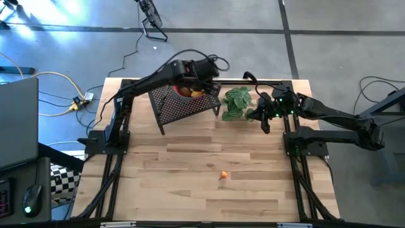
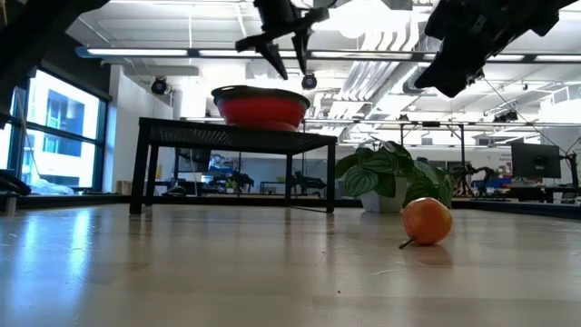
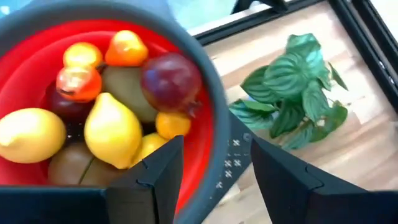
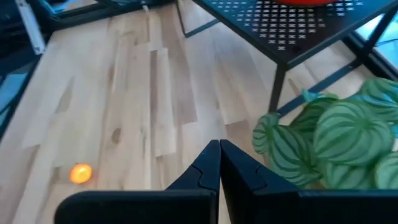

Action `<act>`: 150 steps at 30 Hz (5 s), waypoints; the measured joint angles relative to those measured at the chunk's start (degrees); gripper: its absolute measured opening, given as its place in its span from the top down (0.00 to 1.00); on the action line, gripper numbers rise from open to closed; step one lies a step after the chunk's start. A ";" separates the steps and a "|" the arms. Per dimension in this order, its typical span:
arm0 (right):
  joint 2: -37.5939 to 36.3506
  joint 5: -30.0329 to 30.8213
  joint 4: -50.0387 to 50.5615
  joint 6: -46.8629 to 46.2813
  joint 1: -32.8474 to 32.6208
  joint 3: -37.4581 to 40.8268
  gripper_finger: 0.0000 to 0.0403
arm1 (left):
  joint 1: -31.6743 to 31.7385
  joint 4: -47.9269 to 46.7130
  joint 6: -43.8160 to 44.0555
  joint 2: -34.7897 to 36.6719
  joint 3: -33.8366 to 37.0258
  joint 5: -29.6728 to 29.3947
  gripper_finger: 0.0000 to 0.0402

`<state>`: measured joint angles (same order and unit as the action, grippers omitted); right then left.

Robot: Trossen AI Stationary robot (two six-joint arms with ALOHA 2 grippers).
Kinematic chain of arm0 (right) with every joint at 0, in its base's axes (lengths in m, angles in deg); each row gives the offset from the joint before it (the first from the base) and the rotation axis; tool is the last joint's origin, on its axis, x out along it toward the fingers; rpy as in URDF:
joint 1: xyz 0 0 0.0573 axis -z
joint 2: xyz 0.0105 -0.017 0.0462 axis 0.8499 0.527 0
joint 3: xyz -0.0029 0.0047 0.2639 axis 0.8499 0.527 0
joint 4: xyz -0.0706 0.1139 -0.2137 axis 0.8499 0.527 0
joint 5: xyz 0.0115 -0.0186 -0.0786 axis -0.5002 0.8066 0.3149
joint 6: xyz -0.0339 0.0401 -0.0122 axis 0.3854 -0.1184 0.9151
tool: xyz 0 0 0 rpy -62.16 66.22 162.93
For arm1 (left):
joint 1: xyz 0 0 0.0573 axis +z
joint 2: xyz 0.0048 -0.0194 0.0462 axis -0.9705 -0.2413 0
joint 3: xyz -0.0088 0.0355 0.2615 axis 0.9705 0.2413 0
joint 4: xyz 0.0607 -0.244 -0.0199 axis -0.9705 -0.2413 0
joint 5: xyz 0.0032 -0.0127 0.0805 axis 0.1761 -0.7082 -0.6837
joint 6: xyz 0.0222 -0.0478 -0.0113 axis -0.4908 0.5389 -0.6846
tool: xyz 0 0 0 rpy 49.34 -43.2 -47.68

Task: Pick & Place Fruit
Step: Put the orange pear into the red basket on the shelf

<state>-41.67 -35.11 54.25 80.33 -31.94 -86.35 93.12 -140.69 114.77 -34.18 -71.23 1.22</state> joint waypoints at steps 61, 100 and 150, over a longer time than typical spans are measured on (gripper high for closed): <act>-10.40 -7.47 6.71 -1.58 -0.02 0.07 0.99 | -33.23 27.00 1.60 -9.31 3.22 -13.60 0.55; -12.85 -1.46 6.05 -5.46 -0.02 0.07 0.99 | -37.51 22.34 18.43 -12.33 3.19 -3.60 0.55; -9.35 -1.41 6.64 -3.96 -0.02 0.02 0.99 | -33.25 17.57 20.59 -21.77 4.76 12.73 0.22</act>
<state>-51.02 -36.52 60.89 76.37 -31.96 -86.32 59.88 -123.12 135.35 -55.95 -66.47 13.94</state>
